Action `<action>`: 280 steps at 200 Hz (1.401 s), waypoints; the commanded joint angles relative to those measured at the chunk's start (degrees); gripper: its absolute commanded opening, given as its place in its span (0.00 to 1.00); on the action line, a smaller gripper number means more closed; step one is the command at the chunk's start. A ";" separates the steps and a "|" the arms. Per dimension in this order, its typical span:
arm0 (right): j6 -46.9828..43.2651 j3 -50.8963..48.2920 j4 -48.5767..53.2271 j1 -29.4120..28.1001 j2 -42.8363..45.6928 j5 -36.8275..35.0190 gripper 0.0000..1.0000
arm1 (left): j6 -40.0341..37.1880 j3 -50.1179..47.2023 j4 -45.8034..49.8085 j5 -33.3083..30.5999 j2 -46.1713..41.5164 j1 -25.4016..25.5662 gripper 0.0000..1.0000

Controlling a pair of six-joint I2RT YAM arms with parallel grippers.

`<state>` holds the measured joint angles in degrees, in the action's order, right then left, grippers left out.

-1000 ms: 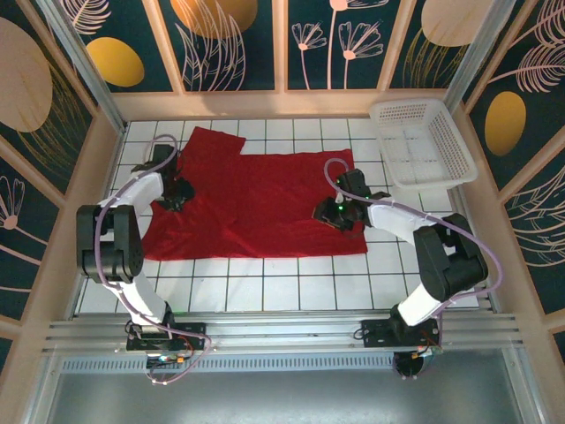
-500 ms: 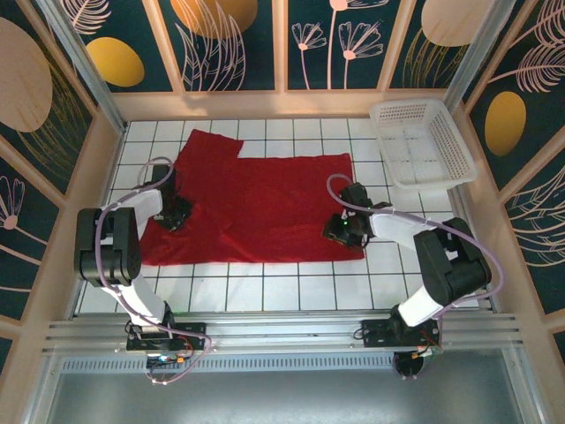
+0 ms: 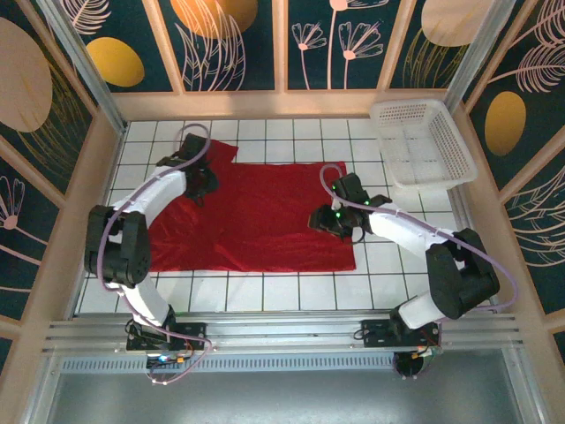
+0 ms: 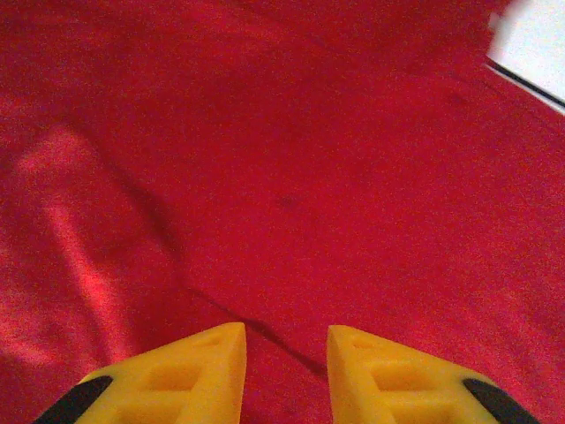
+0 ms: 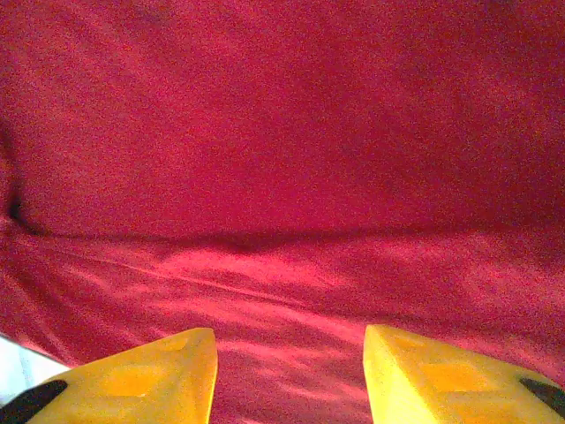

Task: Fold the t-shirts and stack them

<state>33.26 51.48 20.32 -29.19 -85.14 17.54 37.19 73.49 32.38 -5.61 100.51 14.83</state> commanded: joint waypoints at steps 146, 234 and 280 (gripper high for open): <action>1.02 7.08 -6.58 3.61 -5.35 7.69 0.51 | -8.80 0.51 6.22 -6.79 11.00 7.06 0.17; 0.93 6.95 -7.22 3.61 -6.01 7.95 0.51 | -7.27 0.92 4.61 -4.50 7.16 7.41 0.00; 0.67 7.32 -7.22 3.61 -6.76 8.09 0.50 | -6.34 1.43 2.51 -0.74 6.00 8.02 0.00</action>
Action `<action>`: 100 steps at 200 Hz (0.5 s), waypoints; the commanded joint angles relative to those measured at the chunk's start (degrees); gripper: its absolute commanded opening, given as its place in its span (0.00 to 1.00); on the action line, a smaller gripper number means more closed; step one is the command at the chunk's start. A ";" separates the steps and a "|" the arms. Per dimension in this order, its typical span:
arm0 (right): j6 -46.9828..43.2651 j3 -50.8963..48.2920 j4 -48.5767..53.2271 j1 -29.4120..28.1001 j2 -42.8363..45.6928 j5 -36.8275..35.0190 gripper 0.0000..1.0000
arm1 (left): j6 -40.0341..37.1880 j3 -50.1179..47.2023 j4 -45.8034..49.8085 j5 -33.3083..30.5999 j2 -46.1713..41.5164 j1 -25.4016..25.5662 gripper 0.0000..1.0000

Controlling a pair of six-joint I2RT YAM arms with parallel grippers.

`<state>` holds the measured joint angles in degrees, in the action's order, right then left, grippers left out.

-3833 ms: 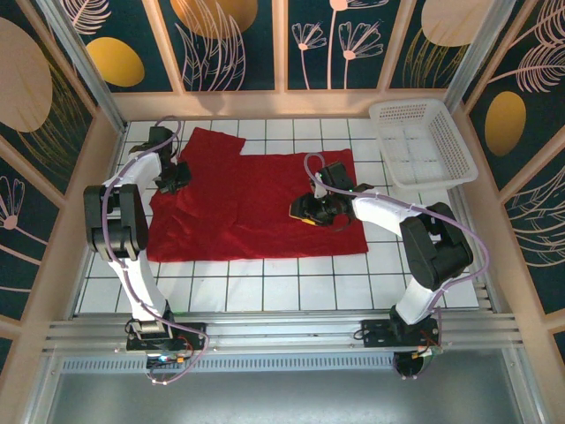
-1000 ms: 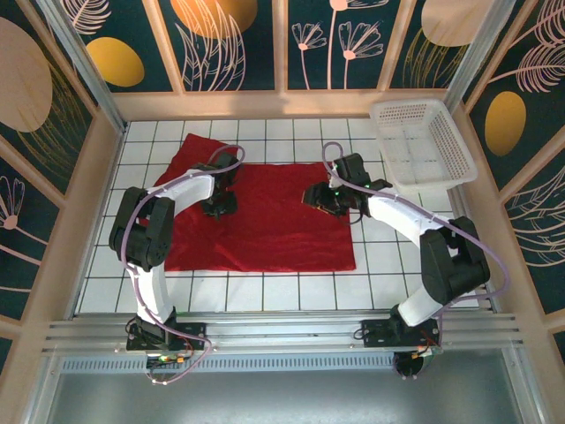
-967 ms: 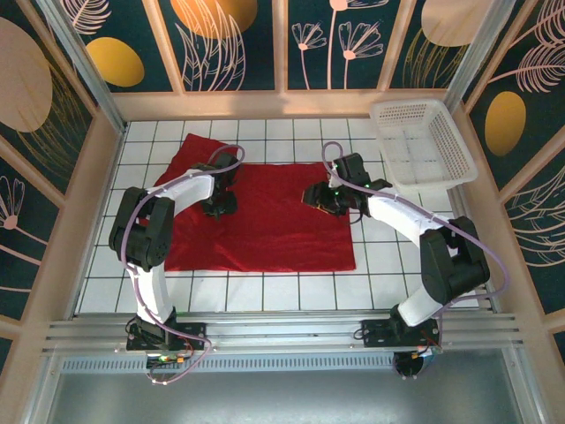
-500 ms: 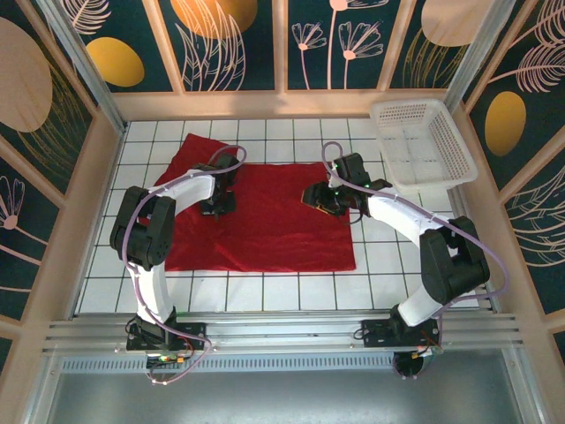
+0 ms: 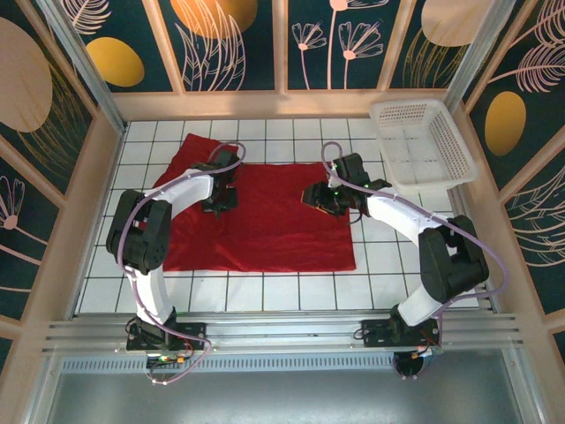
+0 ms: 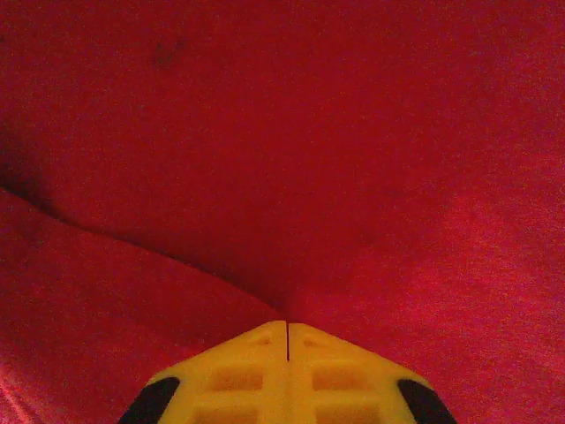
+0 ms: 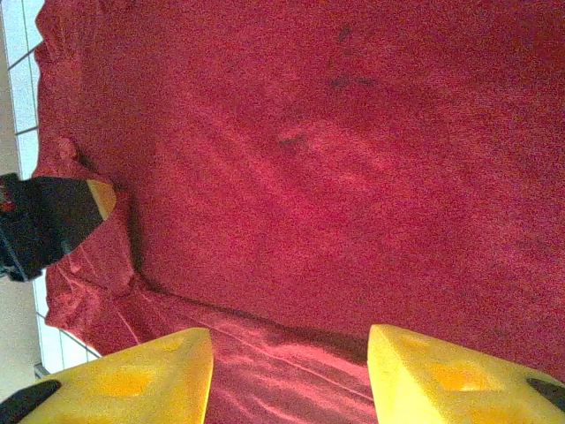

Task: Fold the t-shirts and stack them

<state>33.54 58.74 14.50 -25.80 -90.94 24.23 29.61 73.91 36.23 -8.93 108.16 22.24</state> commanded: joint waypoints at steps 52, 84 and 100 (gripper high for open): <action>0.17 2.17 -1.32 0.82 -3.19 -0.20 0.50 | 0.45 3.96 1.08 0.45 1.08 0.79 0.29; 0.65 7.14 -1.32 2.96 -6.92 -5.15 0.50 | 1.71 13.89 3.71 -2.04 4.93 -2.00 0.50; 0.39 11.05 -0.85 3.83 -9.88 -9.58 0.49 | 4.79 19.56 2.96 0.16 7.90 -6.15 0.49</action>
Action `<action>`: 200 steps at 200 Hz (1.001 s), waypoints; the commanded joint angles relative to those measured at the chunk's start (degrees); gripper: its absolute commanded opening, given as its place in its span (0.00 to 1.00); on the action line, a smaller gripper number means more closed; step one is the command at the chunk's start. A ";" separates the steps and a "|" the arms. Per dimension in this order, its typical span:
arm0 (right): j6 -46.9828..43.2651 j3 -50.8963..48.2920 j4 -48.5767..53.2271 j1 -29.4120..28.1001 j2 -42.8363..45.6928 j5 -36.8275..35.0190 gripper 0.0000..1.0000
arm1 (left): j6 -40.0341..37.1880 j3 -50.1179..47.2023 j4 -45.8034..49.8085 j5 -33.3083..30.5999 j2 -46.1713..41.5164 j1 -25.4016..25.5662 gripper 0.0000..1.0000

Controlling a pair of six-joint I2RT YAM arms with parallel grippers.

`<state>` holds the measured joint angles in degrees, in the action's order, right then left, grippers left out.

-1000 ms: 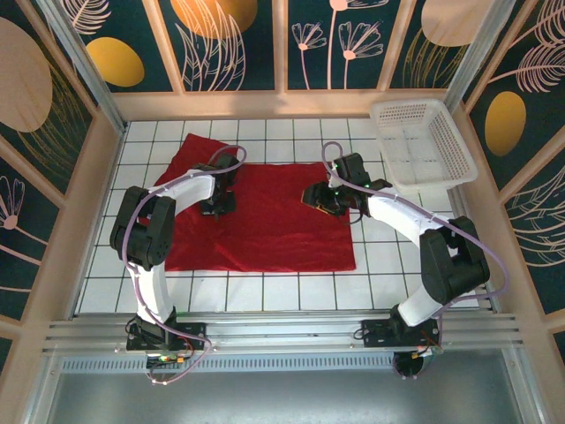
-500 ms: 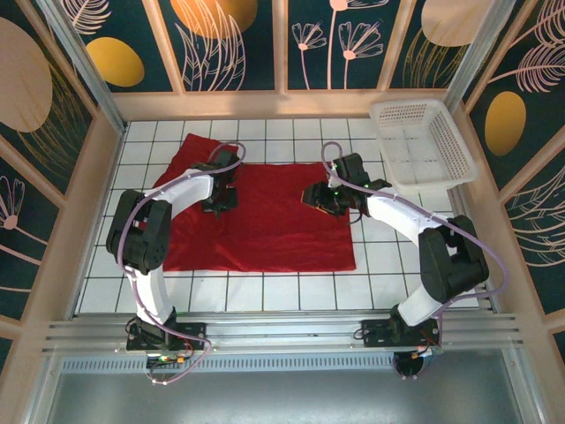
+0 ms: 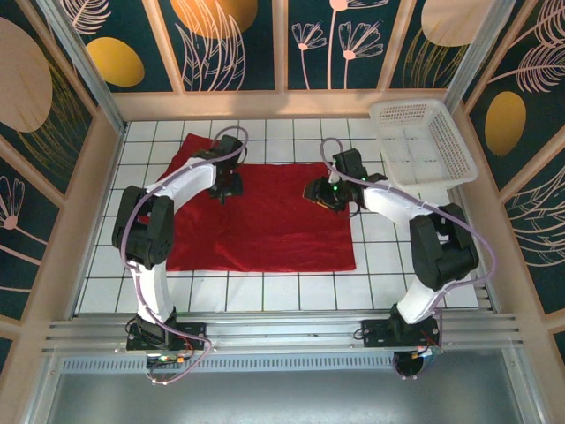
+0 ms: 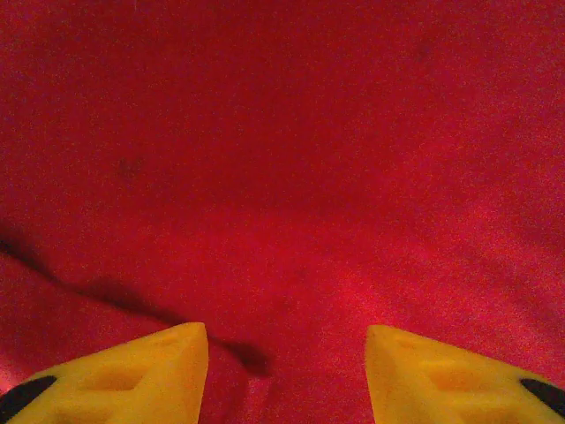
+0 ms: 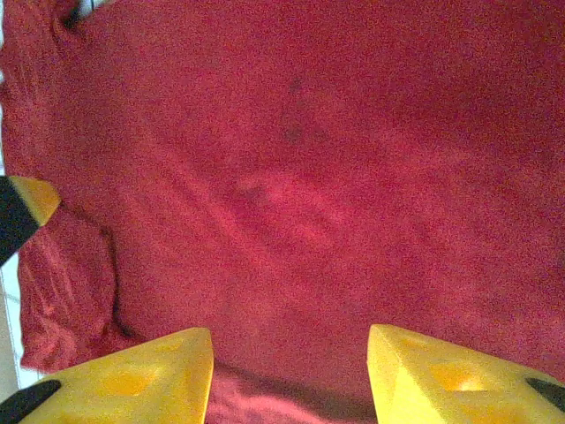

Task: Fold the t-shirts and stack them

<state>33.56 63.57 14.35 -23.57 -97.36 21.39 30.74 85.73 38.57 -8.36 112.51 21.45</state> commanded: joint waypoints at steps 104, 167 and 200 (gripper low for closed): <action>-3.78 27.83 7.61 8.93 -23.83 -28.61 0.49 | 12.14 27.40 -16.54 4.59 20.23 -23.47 0.44; -8.12 37.20 6.86 9.74 -34.18 -22.61 0.49 | 9.57 36.58 -18.89 2.25 29.19 -25.03 0.51; -8.14 41.62 9.47 9.52 -37.47 -22.63 0.46 | 7.93 41.51 -20.37 2.77 33.57 -25.14 0.58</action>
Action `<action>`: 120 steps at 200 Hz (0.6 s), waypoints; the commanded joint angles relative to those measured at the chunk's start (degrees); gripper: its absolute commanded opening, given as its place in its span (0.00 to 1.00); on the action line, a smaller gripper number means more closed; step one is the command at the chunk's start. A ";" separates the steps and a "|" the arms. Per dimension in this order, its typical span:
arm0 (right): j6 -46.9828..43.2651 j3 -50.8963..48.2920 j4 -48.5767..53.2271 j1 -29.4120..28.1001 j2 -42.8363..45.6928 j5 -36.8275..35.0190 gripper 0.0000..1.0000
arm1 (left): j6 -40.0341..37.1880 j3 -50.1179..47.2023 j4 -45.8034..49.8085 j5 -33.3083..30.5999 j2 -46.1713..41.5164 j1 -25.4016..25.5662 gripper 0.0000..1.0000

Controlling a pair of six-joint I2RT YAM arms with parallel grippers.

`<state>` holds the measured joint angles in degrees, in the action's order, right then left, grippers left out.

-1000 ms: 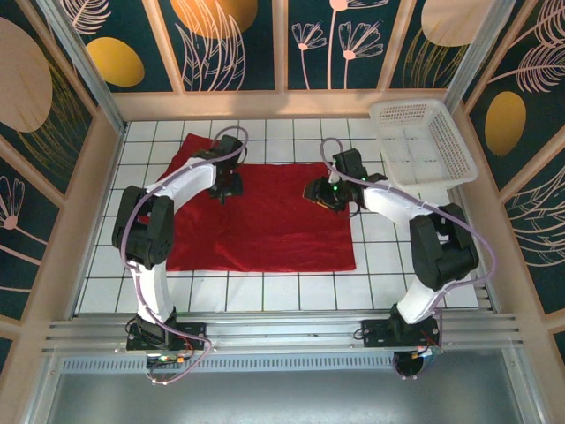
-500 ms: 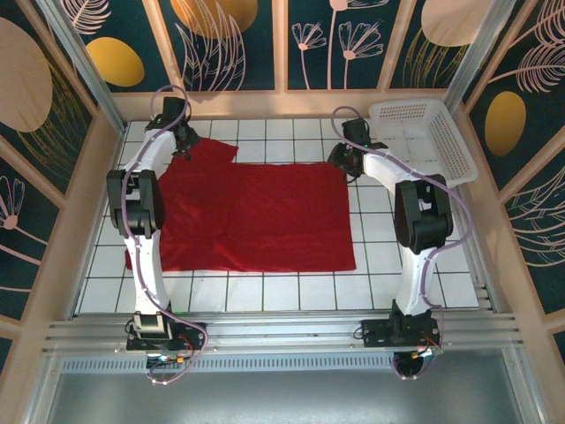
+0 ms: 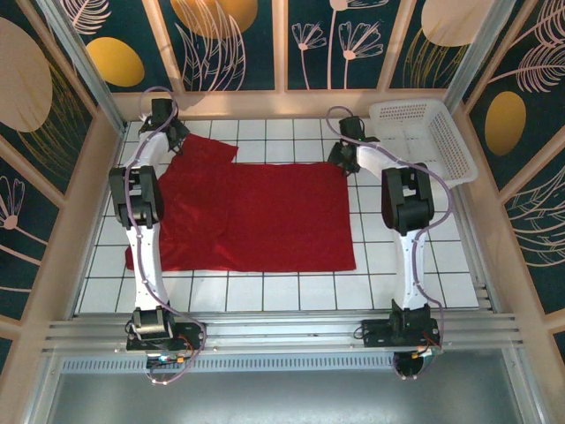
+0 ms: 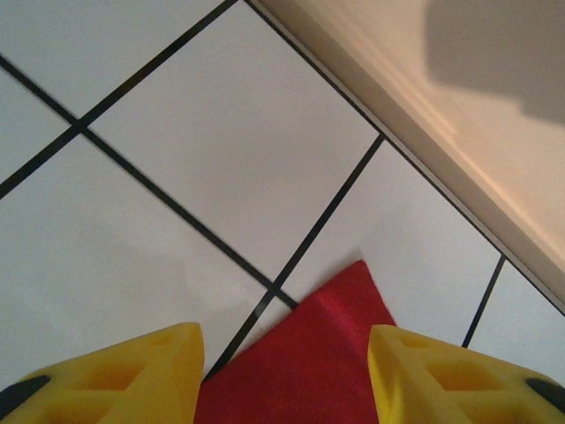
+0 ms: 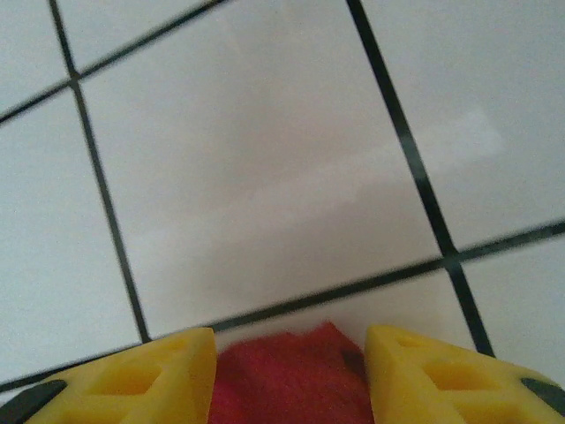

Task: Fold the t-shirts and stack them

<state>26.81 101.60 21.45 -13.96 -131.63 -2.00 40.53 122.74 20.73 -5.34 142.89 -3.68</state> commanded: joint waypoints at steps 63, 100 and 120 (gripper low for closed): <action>-2.48 5.09 4.50 -2.88 -3.45 0.48 0.14 | -3.42 13.11 -4.02 0.63 11.87 -0.18 0.62; -0.35 0.49 2.49 -3.59 -0.76 0.42 0.10 | -1.37 22.26 2.87 5.00 18.21 -0.18 0.66; 0.47 -1.09 1.63 -3.69 0.21 0.48 0.09 | -2.32 22.30 7.98 3.35 18.16 0.32 0.66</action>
<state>25.67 103.35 21.76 -17.15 -133.82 -2.13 38.81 143.63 20.86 -2.59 158.85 -3.70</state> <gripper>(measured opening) 0.096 0.658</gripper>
